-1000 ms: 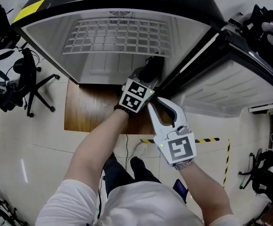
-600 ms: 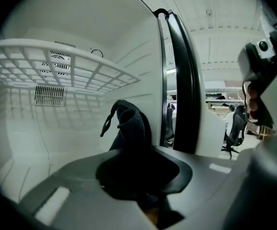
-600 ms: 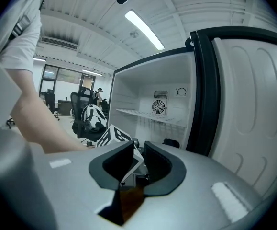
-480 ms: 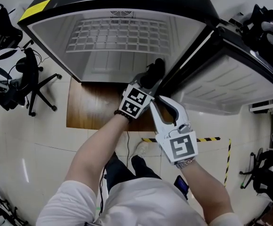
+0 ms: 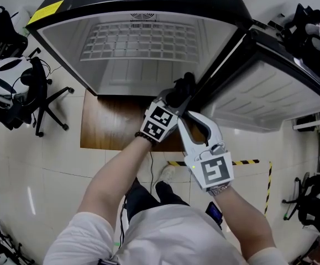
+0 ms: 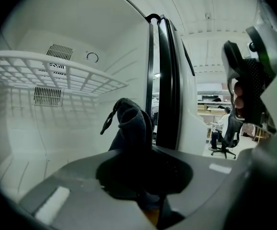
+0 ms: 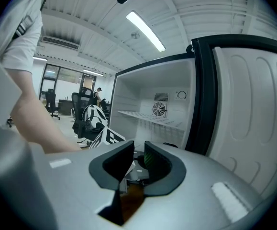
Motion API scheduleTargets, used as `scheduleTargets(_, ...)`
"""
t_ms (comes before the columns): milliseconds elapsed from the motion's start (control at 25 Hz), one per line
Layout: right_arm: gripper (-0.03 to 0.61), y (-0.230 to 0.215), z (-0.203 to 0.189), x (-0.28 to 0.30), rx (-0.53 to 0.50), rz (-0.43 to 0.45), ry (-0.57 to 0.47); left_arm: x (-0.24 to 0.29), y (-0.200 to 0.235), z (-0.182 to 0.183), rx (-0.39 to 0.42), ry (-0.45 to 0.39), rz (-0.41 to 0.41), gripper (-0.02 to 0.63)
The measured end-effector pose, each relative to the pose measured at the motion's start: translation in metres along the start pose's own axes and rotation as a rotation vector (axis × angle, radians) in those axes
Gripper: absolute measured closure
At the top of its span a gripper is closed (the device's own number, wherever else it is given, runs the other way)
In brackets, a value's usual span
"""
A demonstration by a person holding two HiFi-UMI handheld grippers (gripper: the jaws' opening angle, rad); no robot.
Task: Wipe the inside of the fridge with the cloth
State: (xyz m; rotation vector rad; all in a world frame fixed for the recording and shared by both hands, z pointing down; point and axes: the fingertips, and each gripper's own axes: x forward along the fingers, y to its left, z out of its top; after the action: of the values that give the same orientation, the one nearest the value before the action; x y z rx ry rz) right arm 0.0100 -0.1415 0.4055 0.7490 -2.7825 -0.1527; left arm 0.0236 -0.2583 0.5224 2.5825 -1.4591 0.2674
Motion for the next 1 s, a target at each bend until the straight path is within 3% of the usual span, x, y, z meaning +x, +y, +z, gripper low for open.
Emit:
scheduleTargets(440, 0.505, -0.014, -0.001, -0.009, 0.054, 0.010, 0.053, -0.051, 0.010, 0.012, 0.005, -0.015, -0.009, 0.545)
scheduleTargets(800, 0.494, -0.013, -0.006, -0.020, 0.022, 0.067, 0.102, -0.102, -0.016, 0.040, 0.011, -0.036, -0.125, 0.545)
scheduleTargets(1000, 0.491, -0.019, 0.002, -0.028, 0.008, 0.088, 0.098, -0.121, -0.043, 0.064, 0.017, -0.064, -0.234, 0.545)
